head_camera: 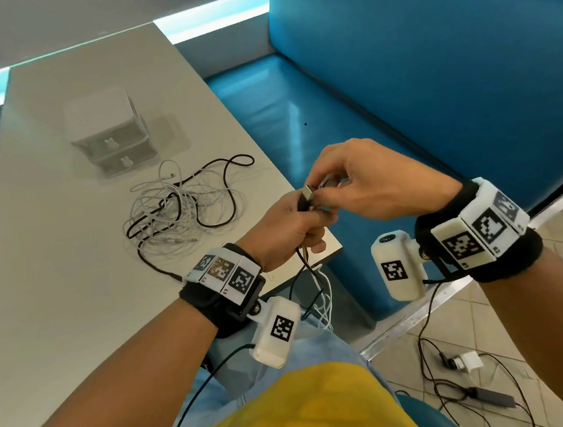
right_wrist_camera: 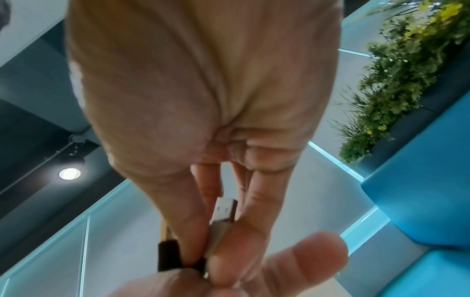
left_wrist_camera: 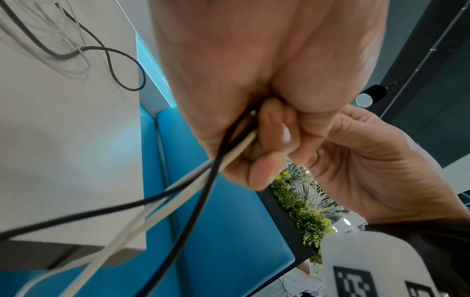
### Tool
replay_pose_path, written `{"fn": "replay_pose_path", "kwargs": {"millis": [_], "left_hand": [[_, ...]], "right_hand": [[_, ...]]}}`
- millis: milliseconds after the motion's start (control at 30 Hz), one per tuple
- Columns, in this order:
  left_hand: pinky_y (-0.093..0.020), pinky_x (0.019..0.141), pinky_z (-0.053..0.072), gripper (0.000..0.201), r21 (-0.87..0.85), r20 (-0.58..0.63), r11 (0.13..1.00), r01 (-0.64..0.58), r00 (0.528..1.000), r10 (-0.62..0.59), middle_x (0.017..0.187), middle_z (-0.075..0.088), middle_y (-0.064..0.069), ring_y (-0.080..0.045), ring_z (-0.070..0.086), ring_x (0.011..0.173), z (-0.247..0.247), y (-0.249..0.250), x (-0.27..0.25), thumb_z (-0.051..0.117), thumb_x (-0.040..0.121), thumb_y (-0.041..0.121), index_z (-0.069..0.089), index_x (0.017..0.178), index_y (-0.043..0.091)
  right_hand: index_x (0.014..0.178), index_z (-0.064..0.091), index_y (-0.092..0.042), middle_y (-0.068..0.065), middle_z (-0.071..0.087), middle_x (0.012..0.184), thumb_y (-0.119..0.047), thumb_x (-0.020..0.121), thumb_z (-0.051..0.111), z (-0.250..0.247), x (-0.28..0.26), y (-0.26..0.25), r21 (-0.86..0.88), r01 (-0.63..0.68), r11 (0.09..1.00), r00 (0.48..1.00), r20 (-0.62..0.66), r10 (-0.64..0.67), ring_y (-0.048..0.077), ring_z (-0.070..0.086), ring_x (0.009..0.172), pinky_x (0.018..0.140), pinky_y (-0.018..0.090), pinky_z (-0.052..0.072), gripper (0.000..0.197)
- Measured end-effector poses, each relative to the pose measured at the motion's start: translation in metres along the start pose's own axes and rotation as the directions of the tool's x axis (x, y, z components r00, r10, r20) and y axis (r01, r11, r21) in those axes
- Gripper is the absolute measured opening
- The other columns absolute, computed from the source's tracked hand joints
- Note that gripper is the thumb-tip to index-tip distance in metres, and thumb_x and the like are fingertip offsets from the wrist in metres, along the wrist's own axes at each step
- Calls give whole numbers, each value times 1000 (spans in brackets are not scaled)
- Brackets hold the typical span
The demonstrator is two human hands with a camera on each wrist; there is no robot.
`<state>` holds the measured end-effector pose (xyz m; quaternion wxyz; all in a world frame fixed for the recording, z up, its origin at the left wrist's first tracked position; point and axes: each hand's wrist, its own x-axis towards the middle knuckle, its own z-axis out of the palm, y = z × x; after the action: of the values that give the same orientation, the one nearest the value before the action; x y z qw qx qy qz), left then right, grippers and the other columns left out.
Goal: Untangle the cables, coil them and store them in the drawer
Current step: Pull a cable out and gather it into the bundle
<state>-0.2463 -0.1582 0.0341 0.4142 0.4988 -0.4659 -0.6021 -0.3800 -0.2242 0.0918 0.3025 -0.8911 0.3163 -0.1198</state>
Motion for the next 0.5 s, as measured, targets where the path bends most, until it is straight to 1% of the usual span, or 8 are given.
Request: {"fn": "replay_pose_path", "kwargs": {"millis": [67, 133, 233, 267, 333, 367, 433, 500], "left_hand": [[-26, 50, 33, 27, 20, -31, 1000, 9, 999, -8, 42, 32, 12, -6, 25, 38, -1, 1, 0, 43, 92, -11, 44, 73, 9], [-27, 51, 32, 28, 19, -50, 1000, 20, 999, -19, 42, 29, 10, -6, 25, 38, -1, 0, 0, 45, 92, -8, 46, 71, 10], [-25, 51, 32, 43, 58, -55, 998, 30, 998, -26, 44, 28, 11, -6, 25, 41, -3, 2, 0, 48, 94, -3, 61, 60, 20], [-24, 50, 32, 43, 86, -53, 996, 33, 998, -28, 44, 30, 12, -6, 25, 42, -4, 3, 0, 49, 94, -1, 63, 60, 22], [-24, 50, 32, 33, 132, -55, 991, 39, 998, -32, 44, 34, 13, -6, 27, 44, -3, 5, -1, 50, 94, 1, 61, 67, 15], [-24, 50, 31, 30, 149, -60, 988, 46, 997, -37, 43, 37, 12, -6, 28, 44, -2, 6, -2, 48, 94, 0, 59, 70, 12], [-23, 50, 31, 26, 166, -63, 985, 56, 997, -46, 40, 45, 11, -4, 29, 42, 0, 7, -2, 44, 94, -3, 56, 73, 9], [-22, 50, 33, 21, 178, -54, 983, 49, 998, -40, 44, 52, 12, -3, 32, 41, 0, 8, -2, 46, 95, -3, 55, 78, 7]], "right_hand": [[77, 68, -34, -4, 70, 80, -30, 84, 64, 0, 1, 1, 21, -11, 1000, 1000, 4, 11, 15, 65, 78, 77, 41, 53, 8], [80, 69, -31, -6, 70, 74, -28, 85, 64, 0, 2, 2, 27, -1, 1000, 1000, -3, 2, 13, 66, 72, 73, 39, 53, 8], [86, 70, -27, -18, 66, 63, -20, 87, 64, -1, 1, 1, 47, 10, 999, 1000, 0, -10, 5, 62, 61, 66, 29, 50, 9], [92, 69, -28, -20, 66, 68, -18, 87, 64, -1, 0, 0, 65, 19, 998, 1000, 23, -20, 5, 64, 62, 67, 28, 52, 12], [106, 65, -35, -16, 66, 84, -18, 87, 64, -3, -1, 0, 95, 30, 995, 996, 84, -39, 15, 69, 70, 75, 32, 56, 26], [109, 64, -38, -15, 66, 87, -18, 86, 64, -3, -1, -1, 103, 36, 994, 993, 110, -47, 19, 70, 70, 78, 33, 57, 30], [104, 69, -34, -19, 67, 74, -20, 85, 67, -1, -1, -3, 109, 49, 993, 993, 105, -60, 20, 69, 65, 76, 34, 57, 23], [91, 72, -26, -23, 63, 60, -22, 84, 69, 1, 0, -5, 92, 48, 995, 998, 42, -52, 20, 68, 59, 71, 36, 57, 10]]}}
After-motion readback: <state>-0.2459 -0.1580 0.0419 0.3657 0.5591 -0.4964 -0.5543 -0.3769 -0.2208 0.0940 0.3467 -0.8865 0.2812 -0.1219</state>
